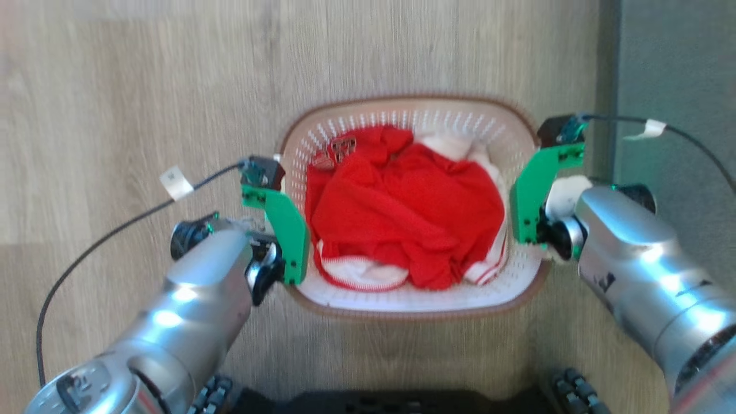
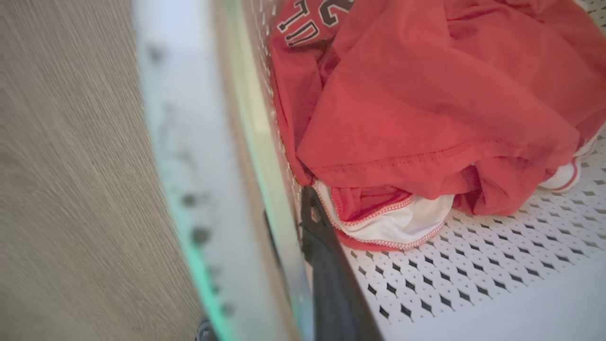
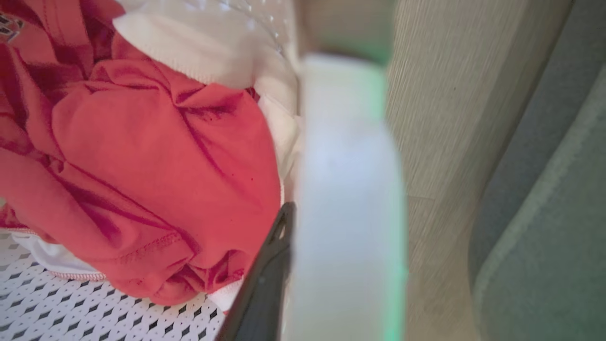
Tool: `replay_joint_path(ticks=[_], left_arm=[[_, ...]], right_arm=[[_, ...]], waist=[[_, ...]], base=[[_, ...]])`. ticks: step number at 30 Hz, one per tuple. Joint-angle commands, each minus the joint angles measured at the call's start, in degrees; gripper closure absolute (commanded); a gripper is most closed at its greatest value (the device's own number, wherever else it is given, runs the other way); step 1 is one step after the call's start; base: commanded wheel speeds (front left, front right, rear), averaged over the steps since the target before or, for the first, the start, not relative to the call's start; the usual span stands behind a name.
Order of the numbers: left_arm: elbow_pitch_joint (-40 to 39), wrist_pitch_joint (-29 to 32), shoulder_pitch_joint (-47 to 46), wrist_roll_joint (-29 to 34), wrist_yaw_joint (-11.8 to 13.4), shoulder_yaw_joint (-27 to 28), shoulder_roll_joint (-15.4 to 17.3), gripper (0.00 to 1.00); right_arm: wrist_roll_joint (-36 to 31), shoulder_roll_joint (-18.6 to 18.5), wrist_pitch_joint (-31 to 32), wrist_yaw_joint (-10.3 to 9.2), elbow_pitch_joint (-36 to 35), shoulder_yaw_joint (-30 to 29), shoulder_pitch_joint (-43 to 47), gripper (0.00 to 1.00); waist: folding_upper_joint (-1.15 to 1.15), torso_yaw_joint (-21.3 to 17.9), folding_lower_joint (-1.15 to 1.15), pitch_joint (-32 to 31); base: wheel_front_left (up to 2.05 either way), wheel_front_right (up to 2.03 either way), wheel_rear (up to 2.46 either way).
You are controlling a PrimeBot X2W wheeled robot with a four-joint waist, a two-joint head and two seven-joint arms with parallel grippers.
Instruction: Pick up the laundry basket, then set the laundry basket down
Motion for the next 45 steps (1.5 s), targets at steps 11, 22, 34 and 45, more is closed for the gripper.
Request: replay_joint_path(ticks=[11,22,34,45], left_arm=[[0.0,2.7,2.9,-2.1,-2.1,-2.3,1.0,1.0],[0.3,6.4,6.2,-3.4,-2.2,-3.7,1.0,1.0],[-1.4,10.5,12.6,-3.8,-2.2,-4.8,2.2,1.0],[-2.9,12.2,16.3,-3.9,-2.2,-5.2,3.0,1.0]], right_arm=[[4.3,0.3,5.0,0.42,-4.5,6.4,6.4,1.0],[9.1,1.1,4.1,0.42,-6.3,9.9,10.9,1.0],[13.8,2.8,7.1,0.42,-4.9,12.5,14.5,1.0],[15.3,3.9,7.3,0.42,-4.1,14.5,17.2,1.0]], waist=[[0.0,-0.1,0.0,-15.4],[0.0,0.3,0.0,-26.8],[0.0,1.4,0.0,-36.1],[0.0,2.1,0.0,-40.1]], base=[[0.0,0.0,0.0],[0.0,0.0,0.0],[0.0,0.0,0.0],[0.0,0.0,0.0]])
